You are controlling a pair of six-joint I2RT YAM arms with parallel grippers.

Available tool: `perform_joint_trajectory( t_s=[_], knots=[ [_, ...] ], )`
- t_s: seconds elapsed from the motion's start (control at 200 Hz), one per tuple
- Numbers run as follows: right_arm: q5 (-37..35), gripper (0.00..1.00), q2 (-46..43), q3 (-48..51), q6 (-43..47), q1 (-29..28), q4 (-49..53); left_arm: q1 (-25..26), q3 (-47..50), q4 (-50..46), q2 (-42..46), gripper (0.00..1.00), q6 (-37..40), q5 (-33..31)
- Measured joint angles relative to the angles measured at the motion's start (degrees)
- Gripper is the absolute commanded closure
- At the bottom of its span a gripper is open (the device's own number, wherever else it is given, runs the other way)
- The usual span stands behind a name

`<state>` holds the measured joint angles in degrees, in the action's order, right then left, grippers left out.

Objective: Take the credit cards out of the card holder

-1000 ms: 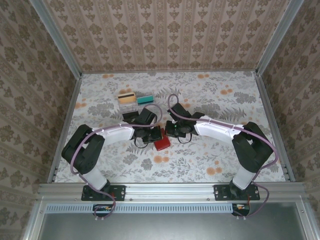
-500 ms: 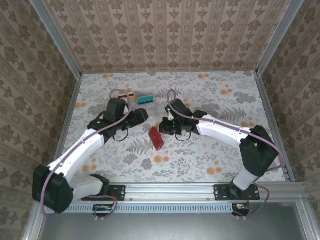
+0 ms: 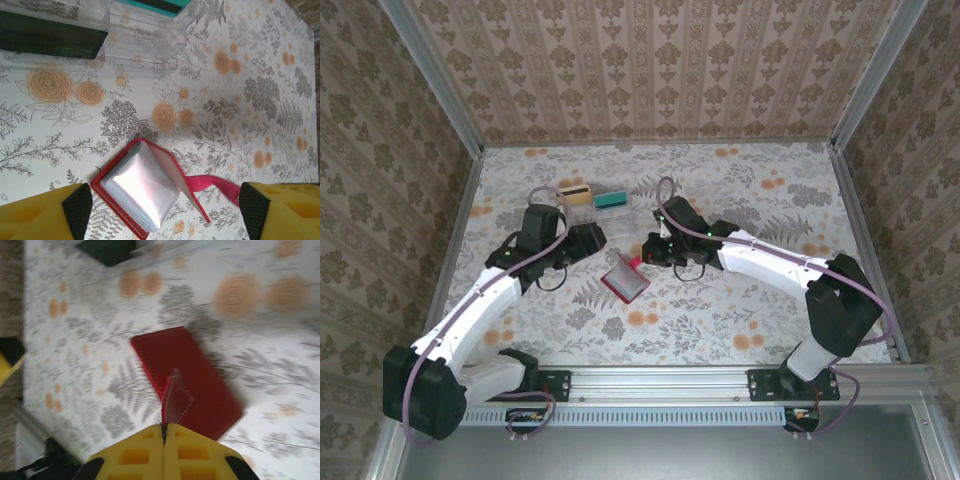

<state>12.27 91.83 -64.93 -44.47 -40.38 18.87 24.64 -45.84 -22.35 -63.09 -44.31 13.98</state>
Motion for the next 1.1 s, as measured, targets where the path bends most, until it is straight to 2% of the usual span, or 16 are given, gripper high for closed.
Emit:
perform_joint_trajectory(
  t_s=[0.29, 0.375, 0.48, 0.585, 0.905, 0.95, 1.1],
  knots=[
    [-9.4, 1.0, -1.4, 5.6, 4.3, 7.2, 7.4, 3.5, 0.1, 0.0, -4.3, 0.2, 1.2, 1.5],
    [-10.2, 0.86, -1.4, 6.7, 5.1, 8.6, 8.7, 4.4, 0.1, 0.0, -5.7, 0.2, 1.8, 1.8],
    [-9.5, 0.55, -1.4, 7.0, 5.8, 8.7, 8.3, 5.1, 0.1, 0.0, -7.1, 0.21, 2.4, 1.9],
    [-7.1, 0.46, -1.4, 7.0, 6.4, 8.7, 6.9, 5.4, 0.0, 0.0, -8.2, 0.21, 2.8, 1.9],
    [-1.9, 0.46, 3.2, 4.1, 6.7, 7.9, 3.8, 6.0, 0.0, 0.1, -9.6, 0.21, 3.0, 1.9],
    [-1.4, 0.51, 3.9, 3.8, 6.9, 7.7, 3.6, 6.2, 0.0, 0.1, -9.8, 0.22, 3.0, 1.9],
    [-1.2, 0.81, 5.7, 2.7, 7.4, 7.3, 3.7, 6.7, 0.0, 0.8, -10.6, 0.3, 3.0, 2.3]
  ],
)
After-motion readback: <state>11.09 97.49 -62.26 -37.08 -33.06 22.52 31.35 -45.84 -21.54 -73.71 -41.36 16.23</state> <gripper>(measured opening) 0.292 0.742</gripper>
